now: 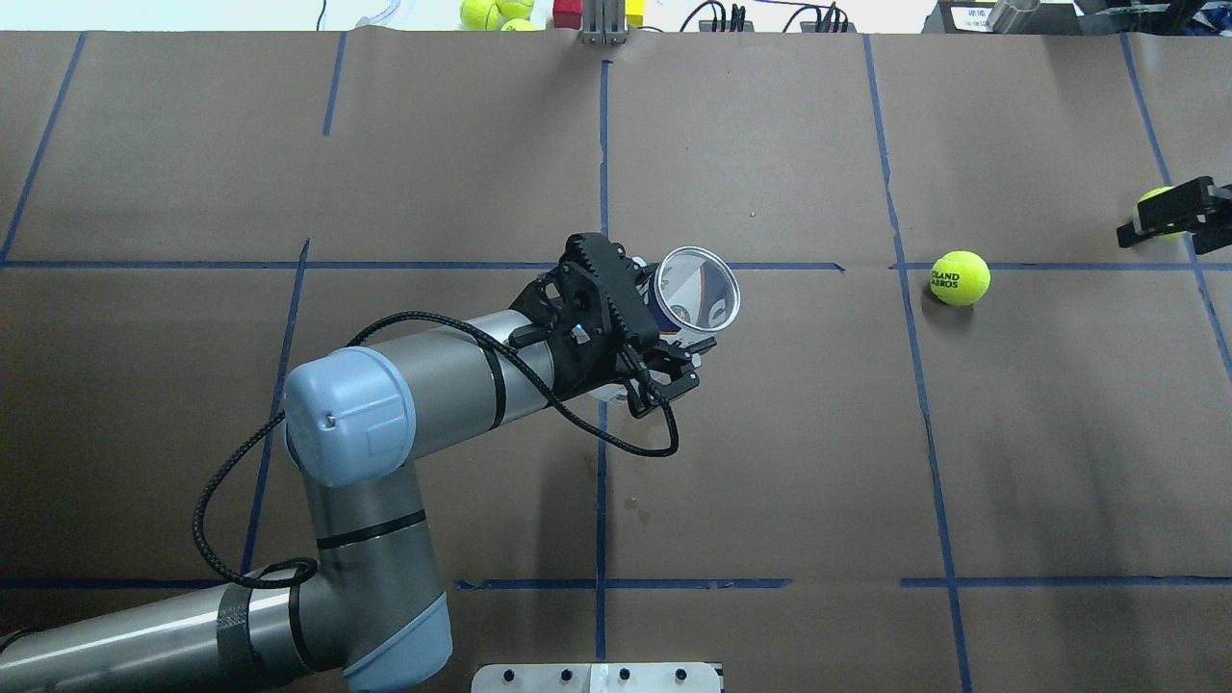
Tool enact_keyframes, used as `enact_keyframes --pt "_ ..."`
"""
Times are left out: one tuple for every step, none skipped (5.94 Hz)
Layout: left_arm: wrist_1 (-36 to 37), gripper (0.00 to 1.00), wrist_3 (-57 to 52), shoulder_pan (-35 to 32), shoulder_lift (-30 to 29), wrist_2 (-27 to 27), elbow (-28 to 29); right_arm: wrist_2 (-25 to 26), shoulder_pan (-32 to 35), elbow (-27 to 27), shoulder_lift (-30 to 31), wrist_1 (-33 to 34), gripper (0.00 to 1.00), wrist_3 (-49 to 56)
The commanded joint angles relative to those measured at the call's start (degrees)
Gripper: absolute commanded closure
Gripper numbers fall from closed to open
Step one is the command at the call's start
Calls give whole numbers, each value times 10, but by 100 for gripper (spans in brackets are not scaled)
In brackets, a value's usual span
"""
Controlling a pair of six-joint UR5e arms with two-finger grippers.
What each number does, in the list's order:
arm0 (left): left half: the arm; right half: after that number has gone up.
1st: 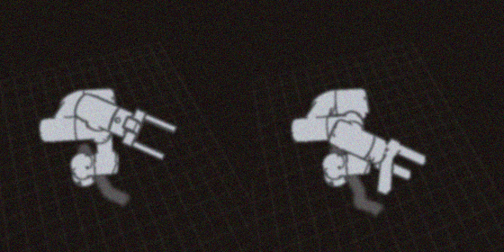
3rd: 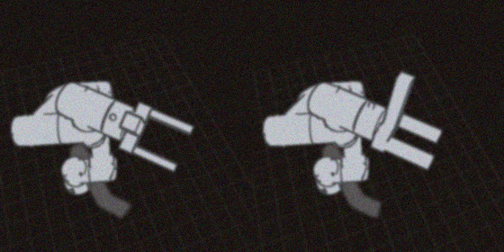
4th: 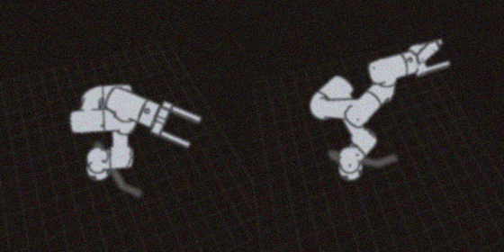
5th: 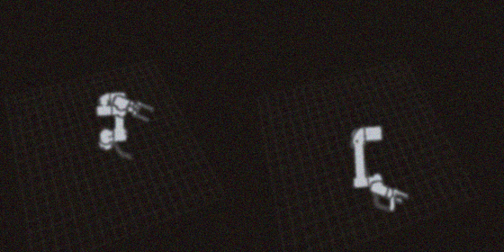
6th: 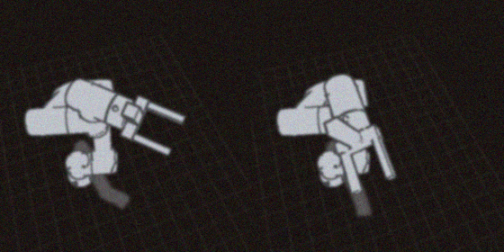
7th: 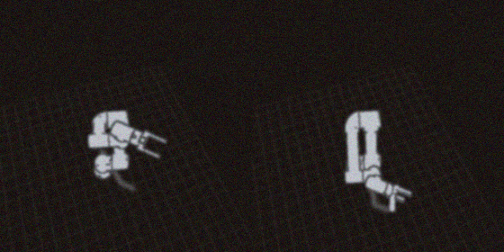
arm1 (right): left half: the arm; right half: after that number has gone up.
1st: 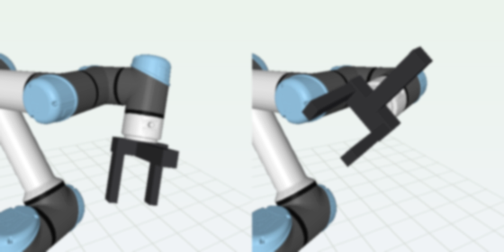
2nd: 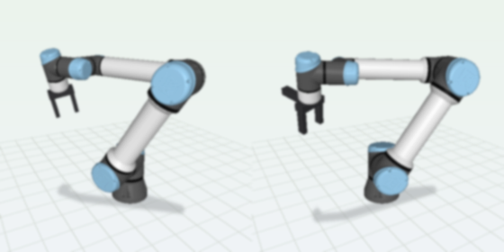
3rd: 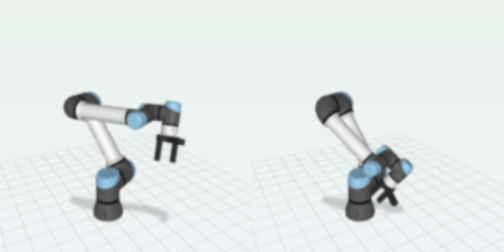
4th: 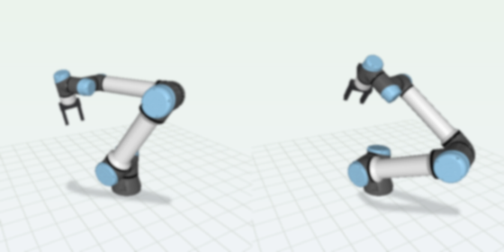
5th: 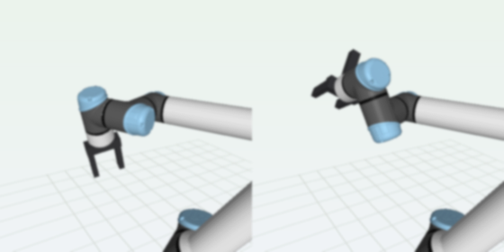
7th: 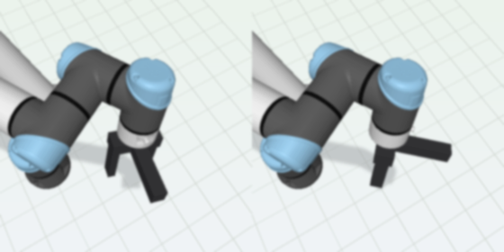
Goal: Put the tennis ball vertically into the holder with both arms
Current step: 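Hold the upright can with the left gripper while the right reaches for a ball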
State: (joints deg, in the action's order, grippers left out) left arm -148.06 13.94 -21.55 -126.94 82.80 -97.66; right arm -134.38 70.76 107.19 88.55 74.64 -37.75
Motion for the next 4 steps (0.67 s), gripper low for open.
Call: enact_keyframes --pt "-221 26 6 3 12 3 96 54 -46 3 -30 1 1 -47" --pt "-298 26 36 3 12 3 144 84 -65 3 -39 2 1 -48" --pt "-325 26 66 4 12 4 172 94 -81 -1 -46 2 1 -66" --pt "-327 26 67 3 13 5 180 119 -100 -6 -64 2 1 -81"
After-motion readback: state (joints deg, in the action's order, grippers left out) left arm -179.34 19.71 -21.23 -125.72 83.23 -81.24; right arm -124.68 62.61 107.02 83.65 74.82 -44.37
